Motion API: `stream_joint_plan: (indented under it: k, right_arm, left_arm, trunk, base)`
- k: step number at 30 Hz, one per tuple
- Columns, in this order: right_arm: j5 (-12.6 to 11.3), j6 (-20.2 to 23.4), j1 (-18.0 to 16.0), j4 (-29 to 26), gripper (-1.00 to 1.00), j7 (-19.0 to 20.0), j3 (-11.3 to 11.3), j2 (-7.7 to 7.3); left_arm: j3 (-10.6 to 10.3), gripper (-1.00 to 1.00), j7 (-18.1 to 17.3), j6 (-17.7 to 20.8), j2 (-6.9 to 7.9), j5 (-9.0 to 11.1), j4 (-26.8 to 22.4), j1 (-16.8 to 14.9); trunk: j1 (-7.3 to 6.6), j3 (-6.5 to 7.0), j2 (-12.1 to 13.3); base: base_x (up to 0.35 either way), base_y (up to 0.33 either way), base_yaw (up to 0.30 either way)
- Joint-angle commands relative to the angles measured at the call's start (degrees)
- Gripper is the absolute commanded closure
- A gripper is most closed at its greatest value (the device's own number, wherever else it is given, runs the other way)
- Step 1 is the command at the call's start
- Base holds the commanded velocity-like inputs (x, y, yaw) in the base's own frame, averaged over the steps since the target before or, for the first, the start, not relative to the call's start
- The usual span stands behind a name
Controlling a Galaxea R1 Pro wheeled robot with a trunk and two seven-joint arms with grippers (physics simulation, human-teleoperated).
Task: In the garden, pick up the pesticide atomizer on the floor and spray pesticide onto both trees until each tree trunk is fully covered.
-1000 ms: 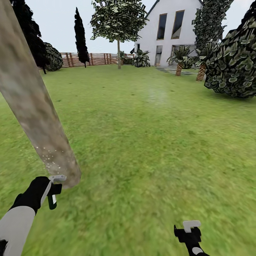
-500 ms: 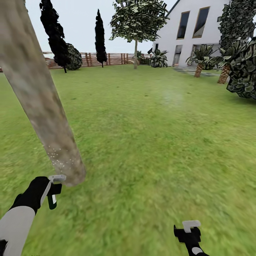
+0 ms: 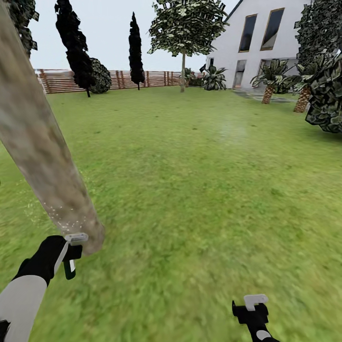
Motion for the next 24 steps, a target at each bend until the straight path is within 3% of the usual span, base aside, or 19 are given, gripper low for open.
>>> stream_joint_plan:
  k: [1,20,24]
  right_arm:
    - [-0.57,-0.14,-0.01,0.00,-1.00,-0.07,0.51,0.00]
    - [-0.57,-0.14,-0.01,0.00,-1.00,-0.07,0.51,0.00]
    - [-0.57,-0.14,-0.01,-0.02,-1.00,-0.02,0.47,0.00]
  left_arm:
    - [0.23,1.00,-0.56,0.25,-0.04,-0.64,-0.09,-0.04]
    - [0.23,1.00,-0.56,0.25,-0.04,-0.59,-0.17,-0.04]
    - [0.44,1.00,-0.64,0.17,-1.15,0.09,-0.23,-0.04]
  trunk:
    - [0.01,-0.05,-0.02]
    - [0.01,-0.05,-0.02]
    - [0.01,-0.05,-0.02]
  base:
    - [0.181,-0.234,0.155]
    - [0.181,-0.234,0.270]
    - [0.150,-0.154,0.275]
